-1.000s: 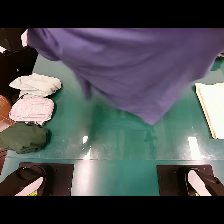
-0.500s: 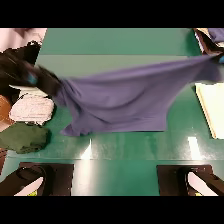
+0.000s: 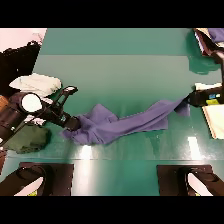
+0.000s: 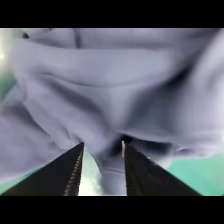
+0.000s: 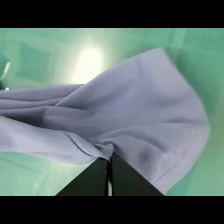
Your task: Fold the shirts.
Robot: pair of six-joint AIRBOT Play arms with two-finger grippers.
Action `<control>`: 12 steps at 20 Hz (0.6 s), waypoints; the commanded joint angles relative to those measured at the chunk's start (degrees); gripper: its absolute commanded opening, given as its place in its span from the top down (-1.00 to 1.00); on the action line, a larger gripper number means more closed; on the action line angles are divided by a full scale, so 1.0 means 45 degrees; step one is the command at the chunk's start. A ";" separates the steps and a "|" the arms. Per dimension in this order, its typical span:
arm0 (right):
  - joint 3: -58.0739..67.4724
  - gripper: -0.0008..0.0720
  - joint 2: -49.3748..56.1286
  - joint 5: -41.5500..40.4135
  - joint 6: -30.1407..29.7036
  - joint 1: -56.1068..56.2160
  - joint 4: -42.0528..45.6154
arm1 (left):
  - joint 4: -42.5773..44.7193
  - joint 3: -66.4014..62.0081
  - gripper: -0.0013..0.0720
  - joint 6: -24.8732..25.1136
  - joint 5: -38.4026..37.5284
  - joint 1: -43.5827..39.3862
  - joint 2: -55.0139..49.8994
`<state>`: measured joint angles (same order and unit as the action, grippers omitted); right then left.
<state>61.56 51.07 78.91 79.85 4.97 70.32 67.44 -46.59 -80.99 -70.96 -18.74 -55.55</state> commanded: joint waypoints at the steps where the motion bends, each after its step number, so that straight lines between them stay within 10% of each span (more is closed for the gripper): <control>1: -0.0845 0.94 -0.0301 -0.0301 0.0068 -0.0068 0.0034 | 0.0034 -0.0306 0.12 0.0097 0.0107 0.0010 0.0005; 6: -0.0845 0.94 -0.0311 -0.0306 0.0068 -0.0233 -0.0053 | 0.1132 -0.2676 -0.07 -0.0253 0.1015 0.0918 -0.0078; 12: -0.0845 0.94 -0.0311 -0.0447 0.0068 -0.0228 -0.0068 | -0.2458 -0.2448 -0.29 0.1171 -0.0325 0.1870 -0.2045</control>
<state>57.82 49.71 77.23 80.14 3.95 70.11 64.14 -57.49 -79.11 -70.43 -11.57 -60.93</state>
